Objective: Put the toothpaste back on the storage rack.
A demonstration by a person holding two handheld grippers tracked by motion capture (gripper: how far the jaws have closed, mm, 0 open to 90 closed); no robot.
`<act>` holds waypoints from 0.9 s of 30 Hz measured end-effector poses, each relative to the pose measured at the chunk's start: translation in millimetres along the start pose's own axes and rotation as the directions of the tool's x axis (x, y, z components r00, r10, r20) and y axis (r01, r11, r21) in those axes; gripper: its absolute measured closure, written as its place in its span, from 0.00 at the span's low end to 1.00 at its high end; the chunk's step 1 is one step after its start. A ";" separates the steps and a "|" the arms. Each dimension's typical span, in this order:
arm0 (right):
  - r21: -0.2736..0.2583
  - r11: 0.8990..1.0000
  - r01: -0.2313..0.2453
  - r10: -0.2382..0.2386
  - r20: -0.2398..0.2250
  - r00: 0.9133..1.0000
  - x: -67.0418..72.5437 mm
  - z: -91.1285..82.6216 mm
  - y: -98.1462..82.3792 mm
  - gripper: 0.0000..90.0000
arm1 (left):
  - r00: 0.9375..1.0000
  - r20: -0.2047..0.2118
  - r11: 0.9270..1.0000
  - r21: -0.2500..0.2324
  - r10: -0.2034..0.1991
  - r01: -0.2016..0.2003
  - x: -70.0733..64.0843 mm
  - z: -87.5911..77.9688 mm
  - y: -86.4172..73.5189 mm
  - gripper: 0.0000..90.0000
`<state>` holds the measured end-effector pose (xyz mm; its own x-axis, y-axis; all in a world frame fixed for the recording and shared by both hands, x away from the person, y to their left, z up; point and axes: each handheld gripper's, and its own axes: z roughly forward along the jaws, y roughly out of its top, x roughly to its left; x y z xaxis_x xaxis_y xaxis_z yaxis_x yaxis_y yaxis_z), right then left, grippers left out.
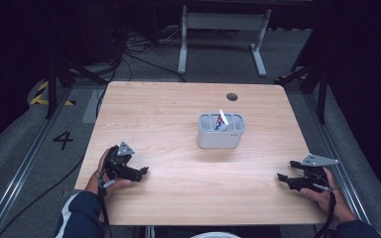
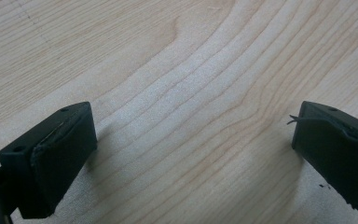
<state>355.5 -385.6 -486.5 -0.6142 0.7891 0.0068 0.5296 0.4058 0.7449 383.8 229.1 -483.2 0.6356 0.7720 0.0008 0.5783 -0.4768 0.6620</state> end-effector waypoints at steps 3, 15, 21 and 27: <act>0.000 1.000 0.000 0.000 0.000 1.000 0.1 0.0 0.0 0.23 | 1.000 0.003 1.000 0.002 -0.008 0.008 -0.6 0.1 0.2 0.00; 0.003 1.000 -0.003 0.003 0.007 1.000 -0.1 0.5 0.2 0.21 | 1.000 -0.005 1.000 0.003 -0.016 0.016 -1.7 0.5 0.6 0.00; 0.006 1.000 0.006 -0.006 -0.002 1.000 -2.1 1.2 0.8 0.20 | 1.000 -0.006 1.000 0.002 -0.007 0.007 -1.6 1.2 1.8 0.00; 0.007 1.000 0.007 -0.007 -0.003 1.000 -2.6 1.6 1.1 0.19 | 1.000 -0.005 1.000 0.002 -0.019 0.019 -2.5 1.8 1.7 0.00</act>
<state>358.6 -386.5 -486.7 -0.6197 0.7848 0.0039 0.5295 0.4144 0.7402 384.1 225.6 -483.4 0.6223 0.7828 -0.0080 0.5911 -0.4631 0.6604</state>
